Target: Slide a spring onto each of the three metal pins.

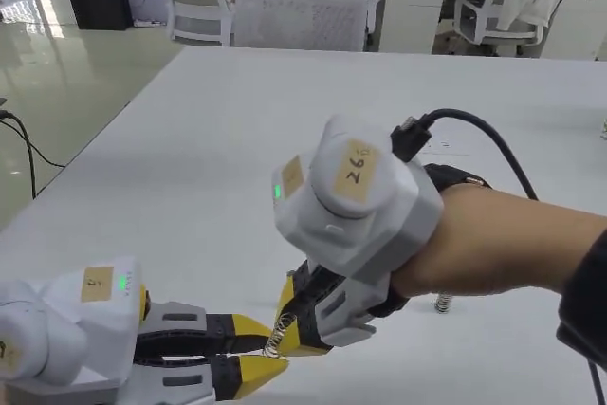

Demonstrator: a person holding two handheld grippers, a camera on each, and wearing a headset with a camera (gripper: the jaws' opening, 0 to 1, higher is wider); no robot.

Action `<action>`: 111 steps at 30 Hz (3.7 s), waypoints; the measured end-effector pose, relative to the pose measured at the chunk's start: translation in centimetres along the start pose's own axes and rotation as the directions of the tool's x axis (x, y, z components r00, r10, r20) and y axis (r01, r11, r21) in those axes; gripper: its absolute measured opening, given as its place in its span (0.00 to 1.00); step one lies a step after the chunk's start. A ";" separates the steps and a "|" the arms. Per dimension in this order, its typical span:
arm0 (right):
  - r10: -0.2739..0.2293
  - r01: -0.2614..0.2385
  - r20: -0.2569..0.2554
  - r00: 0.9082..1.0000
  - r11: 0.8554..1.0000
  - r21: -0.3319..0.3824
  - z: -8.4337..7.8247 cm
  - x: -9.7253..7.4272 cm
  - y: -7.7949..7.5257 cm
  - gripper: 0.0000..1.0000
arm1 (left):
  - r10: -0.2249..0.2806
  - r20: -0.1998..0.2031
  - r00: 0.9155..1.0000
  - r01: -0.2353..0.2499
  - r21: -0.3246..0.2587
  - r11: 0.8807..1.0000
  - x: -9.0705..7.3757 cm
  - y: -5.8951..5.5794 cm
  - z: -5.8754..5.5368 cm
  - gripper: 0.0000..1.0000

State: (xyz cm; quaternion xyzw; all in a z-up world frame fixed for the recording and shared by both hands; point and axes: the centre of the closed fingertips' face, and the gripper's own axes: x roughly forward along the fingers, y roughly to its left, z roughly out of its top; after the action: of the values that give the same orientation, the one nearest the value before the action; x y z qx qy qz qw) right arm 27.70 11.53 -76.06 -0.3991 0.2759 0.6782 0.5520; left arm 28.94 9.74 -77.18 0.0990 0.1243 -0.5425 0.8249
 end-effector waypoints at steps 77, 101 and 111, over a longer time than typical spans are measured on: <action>-0.155 0.179 -0.148 0.977 0.969 0.172 -2.6 -0.4 -9.4 0.08 | 0.051 -0.021 0.998 -0.051 -0.018 0.999 -2.7 3.6 -2.7 0.50; -0.119 0.159 -0.207 0.971 0.968 0.192 -4.0 1.4 -10.8 0.08 | 0.034 -0.009 0.999 -0.034 -0.022 0.999 -1.8 4.8 -3.1 0.55; -0.108 0.152 -0.216 0.970 0.969 0.196 -4.1 2.1 -11.0 0.08 | 0.027 -0.007 1.000 -0.027 -0.025 0.999 -1.7 4.7 -3.2 0.54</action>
State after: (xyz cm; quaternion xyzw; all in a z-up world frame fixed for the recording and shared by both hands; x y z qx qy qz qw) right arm 39.17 11.91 -79.25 -0.4230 0.3743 0.5629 0.6035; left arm 32.34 14.04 -79.57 0.0923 0.1327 -0.5295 0.8328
